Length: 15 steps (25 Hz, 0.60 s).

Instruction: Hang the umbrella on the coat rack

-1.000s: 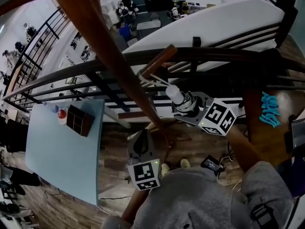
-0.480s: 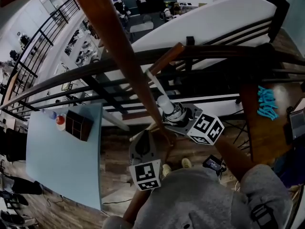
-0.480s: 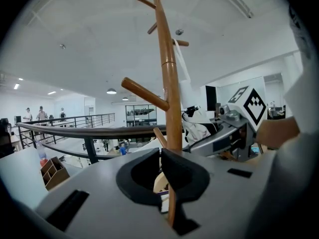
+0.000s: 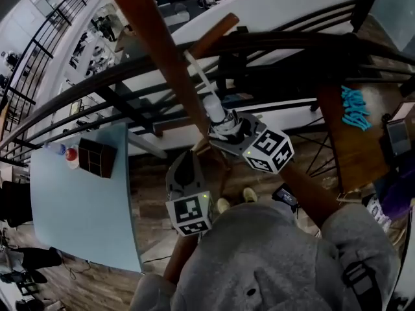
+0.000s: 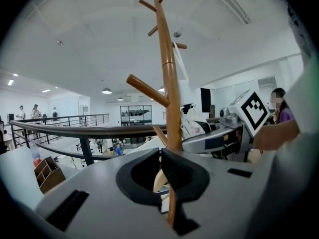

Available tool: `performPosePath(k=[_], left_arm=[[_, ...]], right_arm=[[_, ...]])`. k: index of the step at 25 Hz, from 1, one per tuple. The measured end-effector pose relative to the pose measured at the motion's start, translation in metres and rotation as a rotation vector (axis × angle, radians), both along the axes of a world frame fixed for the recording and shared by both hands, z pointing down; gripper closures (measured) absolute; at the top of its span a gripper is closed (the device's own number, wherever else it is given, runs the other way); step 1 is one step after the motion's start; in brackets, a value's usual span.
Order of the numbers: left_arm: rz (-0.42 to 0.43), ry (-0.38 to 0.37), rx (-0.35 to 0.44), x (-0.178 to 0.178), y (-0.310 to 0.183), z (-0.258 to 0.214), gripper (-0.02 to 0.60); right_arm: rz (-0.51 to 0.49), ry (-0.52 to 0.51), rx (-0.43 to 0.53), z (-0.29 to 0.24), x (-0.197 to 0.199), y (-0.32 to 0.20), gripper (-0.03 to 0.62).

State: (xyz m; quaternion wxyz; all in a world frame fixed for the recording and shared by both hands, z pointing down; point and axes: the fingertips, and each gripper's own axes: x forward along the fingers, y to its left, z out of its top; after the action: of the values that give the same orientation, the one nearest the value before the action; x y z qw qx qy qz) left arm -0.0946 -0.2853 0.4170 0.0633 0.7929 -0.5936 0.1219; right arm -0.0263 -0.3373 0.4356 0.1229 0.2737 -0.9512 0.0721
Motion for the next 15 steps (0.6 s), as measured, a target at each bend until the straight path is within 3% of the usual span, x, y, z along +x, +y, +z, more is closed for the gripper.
performPosePath(k=[7,12,15], left_arm=[[0.049,0.003,0.008,-0.012,0.005,0.001,0.557],[0.088,0.003,0.027,-0.022,0.009,0.008,0.557],[0.108,0.001,0.039,-0.025,0.012,0.006,0.557]], right_arm=[[0.057,0.046,0.024,0.001,0.015,0.005,0.298],[0.099,-0.029,0.021,-0.004,0.013,0.010,0.296],[0.113,-0.092,0.016,-0.011,0.011,0.015,0.264]])
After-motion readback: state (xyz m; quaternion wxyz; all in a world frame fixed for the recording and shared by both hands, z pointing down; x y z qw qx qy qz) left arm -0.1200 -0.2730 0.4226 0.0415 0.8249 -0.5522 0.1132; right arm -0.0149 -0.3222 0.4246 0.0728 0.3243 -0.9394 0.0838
